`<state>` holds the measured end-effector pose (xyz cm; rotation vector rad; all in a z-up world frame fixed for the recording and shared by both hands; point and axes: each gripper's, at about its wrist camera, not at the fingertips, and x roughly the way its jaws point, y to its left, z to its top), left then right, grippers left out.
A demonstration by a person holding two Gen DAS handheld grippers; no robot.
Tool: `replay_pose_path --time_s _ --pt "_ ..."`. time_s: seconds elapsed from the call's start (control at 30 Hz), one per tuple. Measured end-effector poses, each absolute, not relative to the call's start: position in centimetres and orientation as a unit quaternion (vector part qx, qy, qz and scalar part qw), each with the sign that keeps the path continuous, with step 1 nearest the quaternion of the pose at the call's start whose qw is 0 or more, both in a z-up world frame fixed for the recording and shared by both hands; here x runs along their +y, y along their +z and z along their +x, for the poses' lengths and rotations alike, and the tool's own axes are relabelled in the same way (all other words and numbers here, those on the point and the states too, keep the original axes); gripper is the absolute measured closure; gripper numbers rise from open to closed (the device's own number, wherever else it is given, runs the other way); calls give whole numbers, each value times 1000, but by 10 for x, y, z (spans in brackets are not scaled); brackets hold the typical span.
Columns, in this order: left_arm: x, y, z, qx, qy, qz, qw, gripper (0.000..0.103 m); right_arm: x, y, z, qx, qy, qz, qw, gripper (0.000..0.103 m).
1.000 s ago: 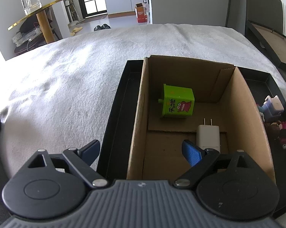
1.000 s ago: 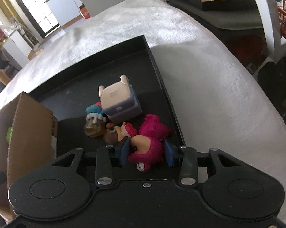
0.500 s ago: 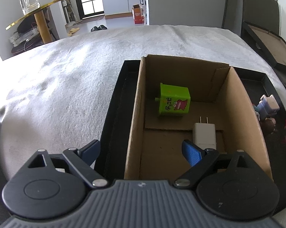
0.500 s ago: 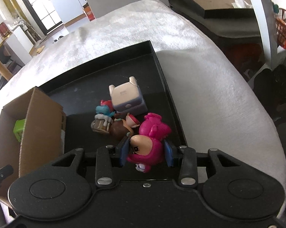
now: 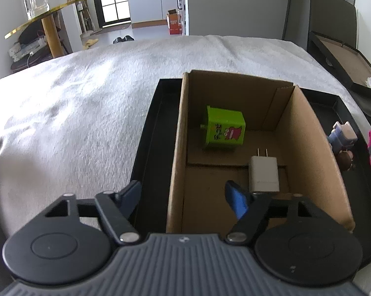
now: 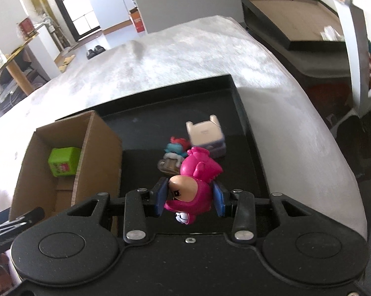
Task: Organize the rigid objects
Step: 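Lift the pink plush figure with the right tool toward the box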
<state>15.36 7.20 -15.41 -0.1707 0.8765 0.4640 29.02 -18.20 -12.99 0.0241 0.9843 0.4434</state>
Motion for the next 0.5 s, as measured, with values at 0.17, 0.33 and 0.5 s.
replay_pose_path --time_s 0.17,0.33,0.5 --pt "76 -155 151 418 221 -85 877 53 -168 -118 284 456 227 3 860 65" --pt "79 -156 147 416 211 -102 878 75 -153 -108 275 446 243 -7 861 65" --pt "79 -158 144 413 208 -100 881 88 -141 -99 269 438 254 -10 862 65"
